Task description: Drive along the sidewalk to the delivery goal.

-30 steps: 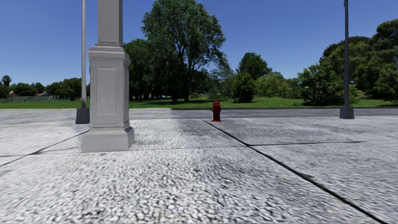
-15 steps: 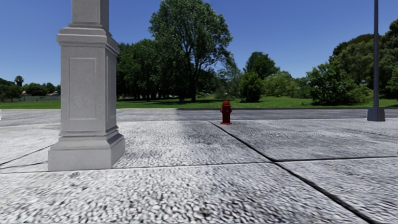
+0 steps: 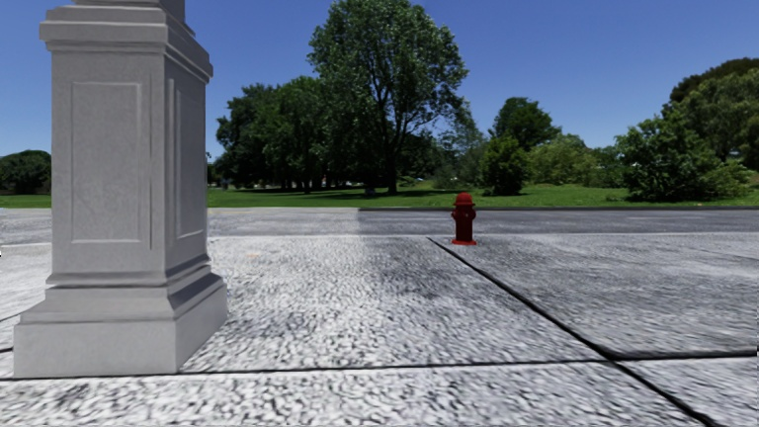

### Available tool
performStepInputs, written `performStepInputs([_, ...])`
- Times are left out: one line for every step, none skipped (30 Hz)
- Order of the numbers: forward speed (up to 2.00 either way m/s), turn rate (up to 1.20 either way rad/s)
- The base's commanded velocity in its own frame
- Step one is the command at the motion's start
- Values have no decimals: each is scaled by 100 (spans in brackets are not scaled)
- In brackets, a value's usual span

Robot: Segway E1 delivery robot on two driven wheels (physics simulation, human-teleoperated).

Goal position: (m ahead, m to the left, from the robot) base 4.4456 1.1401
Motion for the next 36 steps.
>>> performStepInputs([135,14])
performStepInputs([135,22])
performStepInputs([135,27])
performStepInputs([135,31])
performStepInputs([135,32])
performStepInputs([135,32])
performStepInputs([135,32])
performStepInputs([135,32])
performStepInputs([135,32])
performStepInputs([135,32])
performStepInputs([134,32])
performStepInputs([134,27])
performStepInputs([134,19])
performStepInputs([134,13])
performStepInputs([134,6])
performStepInputs([134,0])
performStepInputs([134,0])
performStepInputs([134,0])
performStepInputs([134,0])
performStepInputs([134,0])
performStepInputs([133,0])
performStepInputs([132,0])
performStepInputs([131,0])
performStepInputs([130,0])
performStepInputs([130,0])
performStepInputs([129,0])
performStepInputs([125,0])
performStepInputs([125,0])
performStepInputs([121,0])
performStepInputs([119,0])
performStepInputs([118,1])
performStepInputs([118,9])
performStepInputs([118,16])
performStepInputs([116,22])
performStepInputs([111,26])
performStepInputs([105,26])
